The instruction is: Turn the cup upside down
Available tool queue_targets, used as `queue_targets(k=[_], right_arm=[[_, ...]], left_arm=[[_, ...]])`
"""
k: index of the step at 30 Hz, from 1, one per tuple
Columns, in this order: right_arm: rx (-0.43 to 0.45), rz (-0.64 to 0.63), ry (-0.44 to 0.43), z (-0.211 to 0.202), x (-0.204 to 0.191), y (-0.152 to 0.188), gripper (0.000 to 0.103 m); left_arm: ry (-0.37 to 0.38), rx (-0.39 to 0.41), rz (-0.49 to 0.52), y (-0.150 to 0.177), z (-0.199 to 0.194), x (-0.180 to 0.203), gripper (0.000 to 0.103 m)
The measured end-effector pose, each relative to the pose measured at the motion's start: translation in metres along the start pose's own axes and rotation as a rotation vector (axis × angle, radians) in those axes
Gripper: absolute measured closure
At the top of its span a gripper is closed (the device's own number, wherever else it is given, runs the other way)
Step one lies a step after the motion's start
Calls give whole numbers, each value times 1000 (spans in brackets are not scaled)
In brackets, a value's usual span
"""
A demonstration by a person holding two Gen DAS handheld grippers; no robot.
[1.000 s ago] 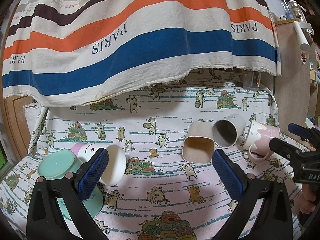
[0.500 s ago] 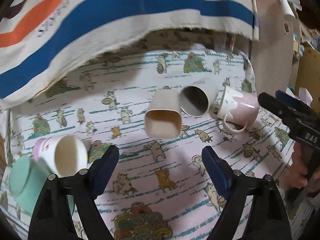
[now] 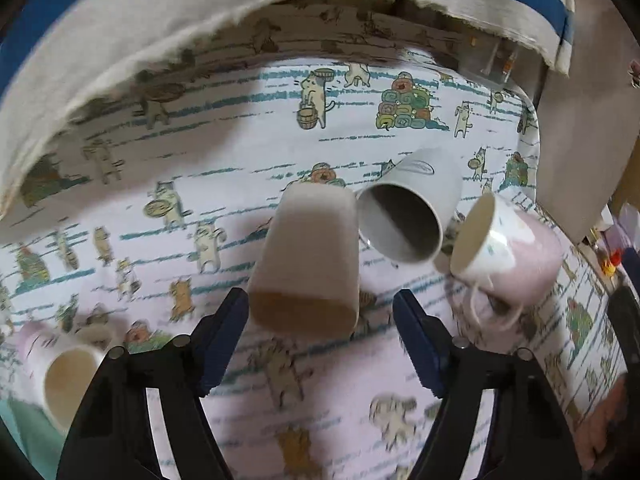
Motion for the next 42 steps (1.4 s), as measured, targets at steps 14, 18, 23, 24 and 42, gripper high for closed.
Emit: queue_targets(k=[14,18,23,24,42], right_arm=[[-49,100,-14,6,14,-2,1],[-49,81,-13,7,11,-1,1],[-59,69,-12,10,10,2,1],[-74,69,-15,13,10,4,1],[-153,122,-10,26,20,14,1]], left_arm=[[-24,18,108,-31,31,-16,13],[-26,-27,188,-29,43,-9,13],[-26,-55,175,-27,61,-7,13],[-23,-68,157,-26,66,-9,13],[-109,7,-31,24,-25,-26,36]])
Point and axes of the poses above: each gripper's, at about its wrist camera, not at the fingertips, and z roughly the way its jaws point, x to its right, y to its underside, the point moved 5 cm from there along z, roughly the way its jaws point, and after that the axes turned 7 degrees about x, right-handed, at the moved point
